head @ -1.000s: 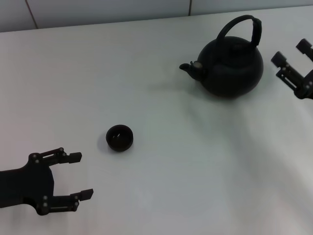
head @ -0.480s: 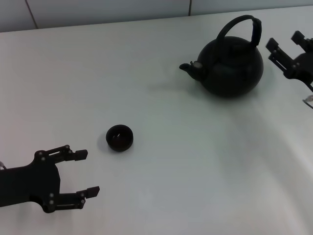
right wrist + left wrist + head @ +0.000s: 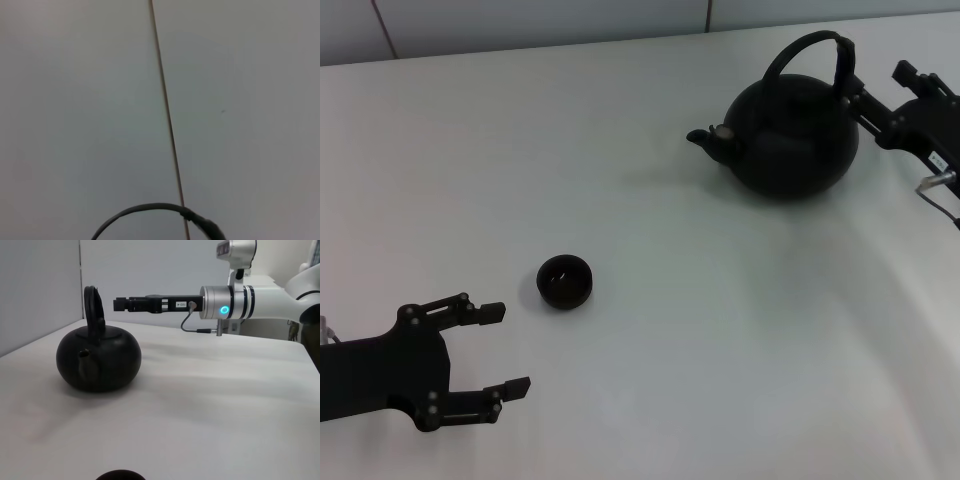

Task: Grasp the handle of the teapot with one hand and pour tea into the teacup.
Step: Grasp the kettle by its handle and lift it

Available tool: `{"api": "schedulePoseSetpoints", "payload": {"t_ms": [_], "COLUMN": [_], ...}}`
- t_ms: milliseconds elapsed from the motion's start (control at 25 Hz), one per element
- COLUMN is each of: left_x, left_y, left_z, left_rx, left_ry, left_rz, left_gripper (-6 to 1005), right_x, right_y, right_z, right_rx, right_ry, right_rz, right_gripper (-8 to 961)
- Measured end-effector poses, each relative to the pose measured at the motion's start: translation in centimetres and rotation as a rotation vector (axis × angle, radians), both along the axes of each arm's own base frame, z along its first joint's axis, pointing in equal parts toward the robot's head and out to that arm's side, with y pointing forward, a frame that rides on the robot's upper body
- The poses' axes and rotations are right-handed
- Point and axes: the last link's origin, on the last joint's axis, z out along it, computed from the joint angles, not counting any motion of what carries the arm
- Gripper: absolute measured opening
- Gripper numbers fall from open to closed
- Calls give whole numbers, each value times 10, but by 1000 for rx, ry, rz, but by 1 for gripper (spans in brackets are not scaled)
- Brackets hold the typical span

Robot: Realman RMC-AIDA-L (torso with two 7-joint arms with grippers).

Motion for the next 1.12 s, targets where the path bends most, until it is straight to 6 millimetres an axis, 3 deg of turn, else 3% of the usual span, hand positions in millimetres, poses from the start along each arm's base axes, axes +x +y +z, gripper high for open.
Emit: {"api": "schedulePoseSetpoints", "payload": {"t_ms": [440, 1120], "left_x": [0, 2], "left_y": [-1, -3], "left_z": [-1, 2], "left_rx": [0, 6], "left_ry": [-2, 9], "left_rz": [3, -15], "left_gripper": [842, 842], "right_x": [-5, -2], "right_y": [18, 24], "right_z": [-11, -7], "right_rx": [-38, 1], "right_ry": [-7, 37], "right_rz": [-53, -105], "right_gripper": [763, 764]}}
